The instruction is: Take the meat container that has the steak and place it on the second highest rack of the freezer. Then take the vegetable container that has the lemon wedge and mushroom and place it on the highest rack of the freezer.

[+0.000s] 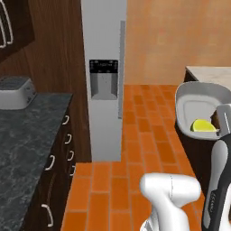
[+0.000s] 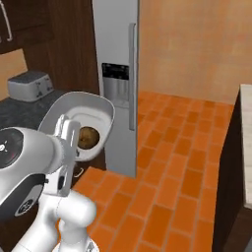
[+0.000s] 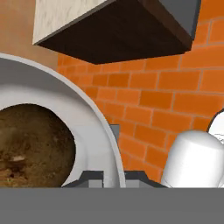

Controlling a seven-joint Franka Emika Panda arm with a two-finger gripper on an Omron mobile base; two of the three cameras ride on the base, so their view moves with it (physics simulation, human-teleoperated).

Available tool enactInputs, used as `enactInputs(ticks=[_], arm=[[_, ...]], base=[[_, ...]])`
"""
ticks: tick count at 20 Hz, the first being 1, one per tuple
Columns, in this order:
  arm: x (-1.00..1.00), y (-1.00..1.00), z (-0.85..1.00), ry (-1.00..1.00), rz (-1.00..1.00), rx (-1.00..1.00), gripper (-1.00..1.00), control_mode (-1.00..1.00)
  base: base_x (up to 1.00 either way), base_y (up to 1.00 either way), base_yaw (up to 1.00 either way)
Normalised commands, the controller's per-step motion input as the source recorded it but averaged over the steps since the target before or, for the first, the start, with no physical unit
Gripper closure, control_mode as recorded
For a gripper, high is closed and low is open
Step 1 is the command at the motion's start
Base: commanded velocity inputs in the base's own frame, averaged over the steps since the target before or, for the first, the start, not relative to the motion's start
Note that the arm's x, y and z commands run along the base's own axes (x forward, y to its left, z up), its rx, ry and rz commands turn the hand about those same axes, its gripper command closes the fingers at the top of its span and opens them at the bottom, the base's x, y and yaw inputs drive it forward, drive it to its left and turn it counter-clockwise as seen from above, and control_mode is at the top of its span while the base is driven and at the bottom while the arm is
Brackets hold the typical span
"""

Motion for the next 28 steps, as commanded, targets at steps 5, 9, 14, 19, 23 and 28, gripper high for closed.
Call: enactInputs(ticks=[5, 9, 14, 19, 23, 28], arm=[[0.0, 0.0, 0.0, 0.0, 0.0, 0.0, 1.0, 1.0], [0.0, 0.0, 0.0, 0.0, 0.0, 0.0, 1.0, 1.0], [0.0, 0.0, 0.0, 0.0, 0.0, 0.0, 1.0, 1.0], [0.0, 0.0, 0.0, 0.0, 0.0, 0.0, 1.0, 1.0], [0.0, 0.0, 0.0, 0.0, 0.0, 0.0, 1.0, 1.0], [0.0, 0.0, 0.0, 0.0, 0.0, 0.0, 1.0, 1.0]], base=[[0.98, -0.07, -0.14], [0.92, -0.29, -0.13], [0.9, -0.49, -0.08], [0.71, -0.83, 0.0], [0.9, -0.63, 0.0], [1.0, -0.46, 0.0]])
